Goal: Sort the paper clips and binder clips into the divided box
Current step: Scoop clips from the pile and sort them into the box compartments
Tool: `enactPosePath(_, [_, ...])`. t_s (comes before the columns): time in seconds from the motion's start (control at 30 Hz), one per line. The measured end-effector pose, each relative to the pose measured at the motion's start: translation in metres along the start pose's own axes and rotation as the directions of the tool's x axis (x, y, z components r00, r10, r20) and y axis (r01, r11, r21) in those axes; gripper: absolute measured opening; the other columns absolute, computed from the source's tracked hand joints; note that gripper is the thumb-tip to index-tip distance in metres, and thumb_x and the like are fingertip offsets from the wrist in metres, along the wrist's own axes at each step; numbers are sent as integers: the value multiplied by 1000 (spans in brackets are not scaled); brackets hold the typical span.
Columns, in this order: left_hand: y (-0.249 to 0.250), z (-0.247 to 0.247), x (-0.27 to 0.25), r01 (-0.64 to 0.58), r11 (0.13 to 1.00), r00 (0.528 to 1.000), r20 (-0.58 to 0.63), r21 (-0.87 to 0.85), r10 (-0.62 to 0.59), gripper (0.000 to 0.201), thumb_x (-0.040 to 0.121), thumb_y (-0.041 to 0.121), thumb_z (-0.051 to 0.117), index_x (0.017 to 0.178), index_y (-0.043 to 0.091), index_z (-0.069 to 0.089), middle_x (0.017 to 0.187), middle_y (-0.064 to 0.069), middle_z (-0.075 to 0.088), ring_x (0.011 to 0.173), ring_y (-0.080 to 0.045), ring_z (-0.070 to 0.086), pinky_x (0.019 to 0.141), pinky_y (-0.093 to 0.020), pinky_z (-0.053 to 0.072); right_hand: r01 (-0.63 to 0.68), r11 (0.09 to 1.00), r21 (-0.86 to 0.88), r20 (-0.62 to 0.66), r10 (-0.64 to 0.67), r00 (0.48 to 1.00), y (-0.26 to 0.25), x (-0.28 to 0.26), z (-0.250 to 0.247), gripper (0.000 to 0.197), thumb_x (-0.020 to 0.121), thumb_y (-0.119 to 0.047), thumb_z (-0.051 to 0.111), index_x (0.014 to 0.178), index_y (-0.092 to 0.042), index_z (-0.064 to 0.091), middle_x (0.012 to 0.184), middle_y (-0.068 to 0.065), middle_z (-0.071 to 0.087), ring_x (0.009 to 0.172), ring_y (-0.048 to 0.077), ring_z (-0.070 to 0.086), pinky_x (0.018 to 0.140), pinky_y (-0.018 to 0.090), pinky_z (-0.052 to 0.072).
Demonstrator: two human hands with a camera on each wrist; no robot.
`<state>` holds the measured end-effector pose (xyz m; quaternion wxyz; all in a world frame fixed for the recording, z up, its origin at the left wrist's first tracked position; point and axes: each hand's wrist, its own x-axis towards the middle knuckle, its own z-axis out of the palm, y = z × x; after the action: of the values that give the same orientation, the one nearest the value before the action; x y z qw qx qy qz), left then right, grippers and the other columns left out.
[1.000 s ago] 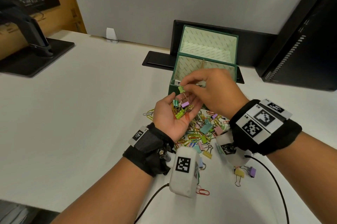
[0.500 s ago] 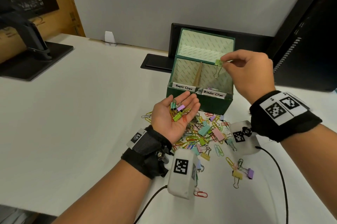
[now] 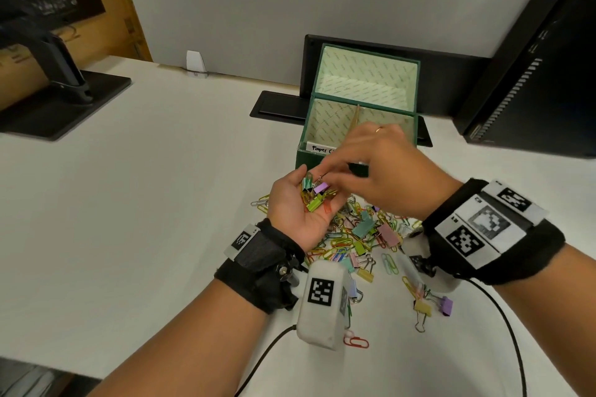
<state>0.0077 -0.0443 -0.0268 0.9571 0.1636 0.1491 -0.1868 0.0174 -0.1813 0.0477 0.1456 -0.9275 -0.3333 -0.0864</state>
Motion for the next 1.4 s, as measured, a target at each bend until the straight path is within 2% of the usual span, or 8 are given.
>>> enactPosePath(0.2, [0, 1, -1, -5, 999, 999, -49, 35, 7, 40, 101, 28, 35, 99, -3, 60, 78, -19, 66, 67, -25, 65, 63, -29, 54, 64, 990, -124, 90, -54, 995, -7, 1, 17, 26, 84, -25, 70, 104, -42, 71, 102, -22, 69, 112, 10, 48, 99, 42, 22])
enactPosePath(0.4, [1, 0, -1, -5, 1000, 1000, 2, 12, 5, 43, 102, 26, 33, 114, -7, 57, 100, -22, 65, 89, -27, 63, 98, -38, 45, -41, 999, 28, -22, 41, 999, -7, 2, 16, 21, 87, -28, 68, 102, -42, 71, 88, -22, 68, 102, 7, 54, 100, 36, 24])
enactPosePath(0.5, [1, -1, 1, -20, 1000, 999, 28, 6, 20, 42, 102, 25, 33, 109, -6, 59, 95, -21, 67, 82, -27, 67, 92, -44, 50, -104, 978, 183, -68, 118, 991, -7, 1, 9, 17, 84, -30, 72, 99, -39, 73, 82, -30, 61, 93, 1, 57, 100, 43, 38])
enactPosePath(0.67, [1, -2, 3, -14, 1000, 1000, 13, 13, 13, 46, 102, 28, 33, 104, -7, 63, 94, -23, 71, 81, -32, 71, 82, -45, 55, -190, 950, 246, -195, 241, 951, 3, 4, -5, 14, 85, -25, 71, 98, -29, 75, 83, -29, 62, 86, -16, 57, 84, 2, 40])
enactPosePath(0.87, [2, -3, 5, -7, 1000, 1000, 4, 8, 6, 46, 101, 28, 35, 106, -7, 64, 95, -23, 70, 79, -32, 70, 78, -46, 55, -351, 918, 184, -470, 396, 789, 33, 6, -27, 5, 86, -29, 70, 90, -30, 72, 84, -24, 62, 90, 5, 60, 93, 38, 49])
enactPosePath(1.07, [2, -2, 4, -4, 1000, 1000, 0, 12, 4, 47, 101, 28, 35, 104, -7, 65, 95, -23, 70, 80, -33, 70, 80, -46, 55, -543, 838, -45, -182, 528, 830, 44, -3, -8, 16, 89, -50, 60, 94, -38, 71, 115, -10, 69, 117, 22, 54, 104, 45, 28])
enactPosePath(1.2, [1, -1, 4, -10, 1000, 1000, -9, 21, 10, 46, 101, 28, 34, 105, -7, 63, 95, -23, 71, 79, -32, 71, 80, -46, 55, -373, 923, 92, -248, 384, 890, 19, -1, -3, 15, 88, -47, 60, 91, -38, 72, 99, -18, 71, 107, 14, 59, 103, 50, 36])
enactPosePath(1.4, [1, -1, 1, -4, 1000, 1000, -25, 28, 5, 37, 101, 26, 37, 97, -1, 62, 81, -15, 70, 71, -24, 70, 73, -33, 57, -192, 980, -59, -66, 188, 980, -19, 3, 14, 19, 82, -54, 66, 96, -42, 69, 84, -21, 67, 97, 4, 50, 94, 39, 25])
